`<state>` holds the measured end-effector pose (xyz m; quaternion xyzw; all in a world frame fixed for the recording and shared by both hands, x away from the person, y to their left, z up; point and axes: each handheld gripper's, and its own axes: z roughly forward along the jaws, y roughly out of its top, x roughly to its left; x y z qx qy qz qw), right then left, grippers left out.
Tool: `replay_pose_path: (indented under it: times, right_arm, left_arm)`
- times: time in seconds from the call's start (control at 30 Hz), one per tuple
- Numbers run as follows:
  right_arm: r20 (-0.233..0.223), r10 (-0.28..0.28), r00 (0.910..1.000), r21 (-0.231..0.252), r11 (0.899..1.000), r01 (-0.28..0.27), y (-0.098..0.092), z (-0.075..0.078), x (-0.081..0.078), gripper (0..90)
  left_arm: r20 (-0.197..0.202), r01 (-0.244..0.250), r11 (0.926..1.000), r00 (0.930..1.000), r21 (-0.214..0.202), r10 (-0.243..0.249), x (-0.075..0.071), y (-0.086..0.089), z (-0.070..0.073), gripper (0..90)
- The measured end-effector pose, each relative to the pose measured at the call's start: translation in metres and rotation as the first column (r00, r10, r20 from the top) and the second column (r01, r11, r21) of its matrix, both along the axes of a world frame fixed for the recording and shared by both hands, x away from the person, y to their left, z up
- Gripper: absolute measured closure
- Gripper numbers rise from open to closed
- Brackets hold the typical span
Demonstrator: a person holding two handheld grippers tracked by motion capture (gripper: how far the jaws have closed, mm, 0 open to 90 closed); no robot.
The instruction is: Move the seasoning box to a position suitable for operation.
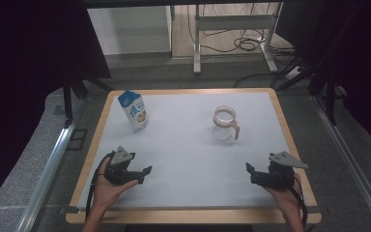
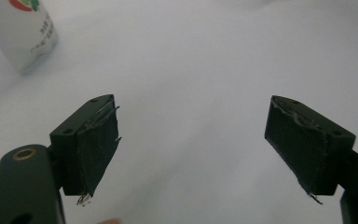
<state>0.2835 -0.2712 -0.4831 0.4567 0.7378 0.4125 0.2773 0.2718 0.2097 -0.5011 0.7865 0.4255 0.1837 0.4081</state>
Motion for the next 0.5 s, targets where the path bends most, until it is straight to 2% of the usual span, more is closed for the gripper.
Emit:
replay_pose_path:
  times: [0.13, 0.23, 0.33, 0.5]
  right_arm:
    - [-0.016, 0.027, 0.9995, 0.005, 1.000, -0.027, -0.003, -0.001, -0.007, 8.8]
    - [-0.028, 0.050, 0.9983, 0.002, 0.999, -0.050, 0.000, 0.001, -0.010, 9.9]
    - [-0.010, 0.082, 0.9966, 0.009, 0.997, -0.082, 0.008, 0.008, -0.015, 10.6]
    - [0.017, 0.096, 0.9952, -0.002, 0.995, -0.096, 0.019, 0.017, -0.016, 10.8]
  left_arm:
    - [-0.013, -0.010, 0.9996, 0.9999, -0.025, 0.010, -0.002, 0.004, 0.002, 17.8]
    - [0.000, -0.009, 0.9996, 1.0000, -0.025, 0.009, -0.005, 0.006, 0.006, 18.4]
    - [0.006, 0.000, 0.9995, 1.0000, -0.032, 0.000, -0.005, 0.008, 0.008, 18.6]
    - [0.007, 0.017, 0.9989, 0.9998, -0.044, -0.017, -0.003, 0.008, 0.009, 18.7]
